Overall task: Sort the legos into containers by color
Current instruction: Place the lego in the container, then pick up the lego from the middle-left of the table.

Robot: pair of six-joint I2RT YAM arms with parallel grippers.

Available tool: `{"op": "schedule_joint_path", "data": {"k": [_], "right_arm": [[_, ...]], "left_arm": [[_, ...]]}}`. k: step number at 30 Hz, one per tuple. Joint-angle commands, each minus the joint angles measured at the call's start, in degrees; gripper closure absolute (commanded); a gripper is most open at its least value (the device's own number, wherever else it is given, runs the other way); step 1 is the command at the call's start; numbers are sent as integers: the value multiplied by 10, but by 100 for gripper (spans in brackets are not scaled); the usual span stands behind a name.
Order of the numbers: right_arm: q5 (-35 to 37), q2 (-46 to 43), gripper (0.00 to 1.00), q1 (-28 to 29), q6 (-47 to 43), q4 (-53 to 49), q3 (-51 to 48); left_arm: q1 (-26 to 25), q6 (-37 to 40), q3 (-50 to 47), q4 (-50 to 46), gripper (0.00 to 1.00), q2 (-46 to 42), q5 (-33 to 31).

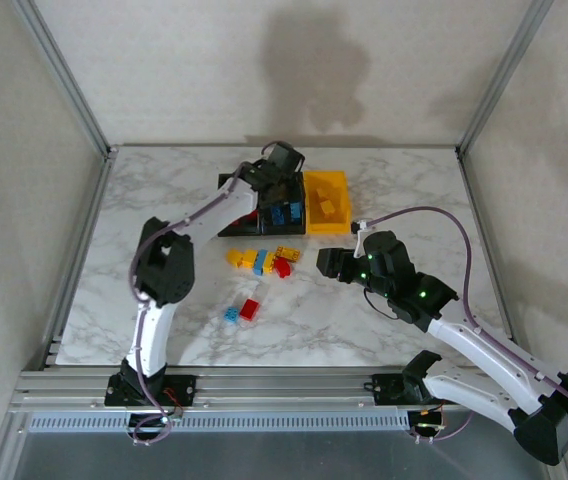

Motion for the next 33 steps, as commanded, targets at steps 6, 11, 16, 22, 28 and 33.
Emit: {"op": "schedule_joint_path", "data": {"k": [6,11,16,22,28,33], "right_arm": [[-26,33,37,-3,-33,-1,0],[-64,67,36,-4,-42,17,7],[-82,98,36,-2,-38,28,16],[-90,113,36,4,-31,41,9],[-87,122,36,6,-32,45,4],[-90,123,36,6,-36,45,-2]], "left_arm": [[-7,9,-253,51,44,-233,19],[-6,3,-382,44,43,-336,12],[-7,-14,-473,44,42,-408,18],[-6,-39,-564,31,40,-470,46],[-28,-33,-631,62,36,-484,108],[-58,8,-625,52,36,-432,102]]}}
